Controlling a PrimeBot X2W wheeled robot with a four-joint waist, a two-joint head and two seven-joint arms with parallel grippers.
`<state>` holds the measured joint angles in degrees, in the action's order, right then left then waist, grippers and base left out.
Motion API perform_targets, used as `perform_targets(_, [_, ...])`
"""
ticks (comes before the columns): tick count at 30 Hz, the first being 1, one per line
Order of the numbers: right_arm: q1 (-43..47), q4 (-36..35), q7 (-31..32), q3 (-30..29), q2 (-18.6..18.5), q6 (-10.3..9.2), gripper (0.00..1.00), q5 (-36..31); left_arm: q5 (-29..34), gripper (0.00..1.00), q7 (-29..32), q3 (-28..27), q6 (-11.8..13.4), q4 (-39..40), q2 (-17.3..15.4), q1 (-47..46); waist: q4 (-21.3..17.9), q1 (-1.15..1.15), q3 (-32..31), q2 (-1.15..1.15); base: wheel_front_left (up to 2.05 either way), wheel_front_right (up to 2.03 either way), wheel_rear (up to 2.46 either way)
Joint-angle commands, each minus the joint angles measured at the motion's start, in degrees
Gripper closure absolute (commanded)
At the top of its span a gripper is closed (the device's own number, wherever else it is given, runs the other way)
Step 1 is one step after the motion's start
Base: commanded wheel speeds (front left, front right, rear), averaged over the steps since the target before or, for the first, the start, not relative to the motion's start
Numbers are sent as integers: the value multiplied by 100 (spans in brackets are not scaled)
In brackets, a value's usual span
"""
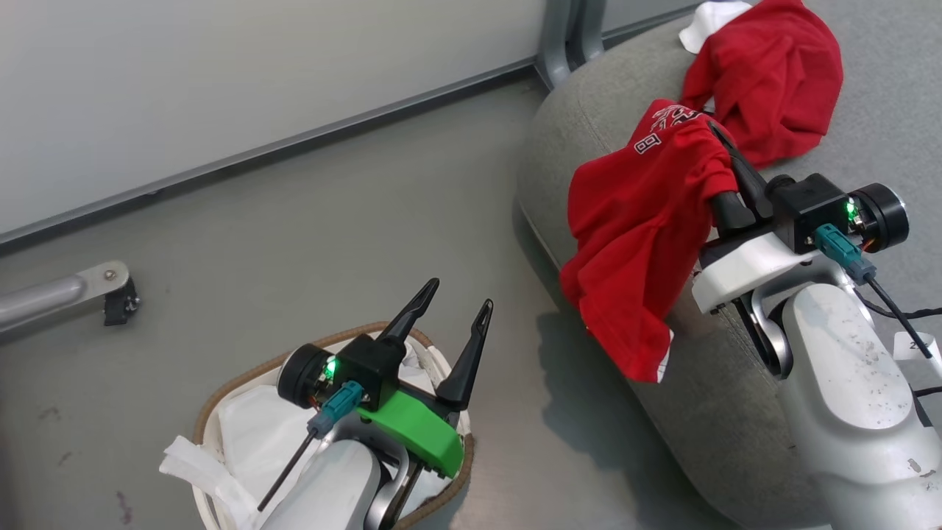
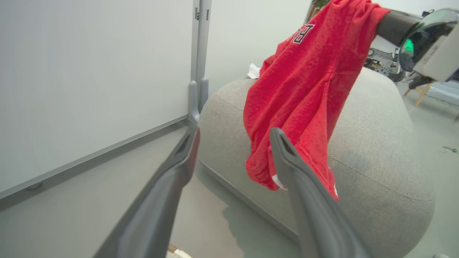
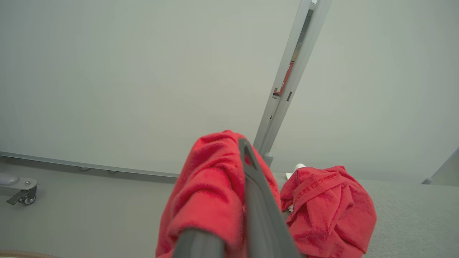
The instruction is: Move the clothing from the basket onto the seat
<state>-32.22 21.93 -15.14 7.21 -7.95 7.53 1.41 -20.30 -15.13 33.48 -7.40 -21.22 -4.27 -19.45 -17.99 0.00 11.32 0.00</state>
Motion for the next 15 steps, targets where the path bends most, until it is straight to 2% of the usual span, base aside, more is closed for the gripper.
perform_targets(1, [-34, -59, -1, -35, 35, -8, 100, -25, 59, 0, -2, 11, -16, 17, -57, -116, -398, 0, 398, 0, 0, 0, 0])
perform_targets(9, [-307, -146, -1, -146, 45, -8, 100, -66, 138, 0, -2, 189, -16, 69, -143, -330, -430, 0, 727, 0, 0, 0, 0])
perform_targets(15, [-1154, -136, -1, -227, -298, -8, 100, -202, 160, 0, -2, 255, -16, 127, -219, -468, -258, 0, 1006, 0, 0, 0, 0])
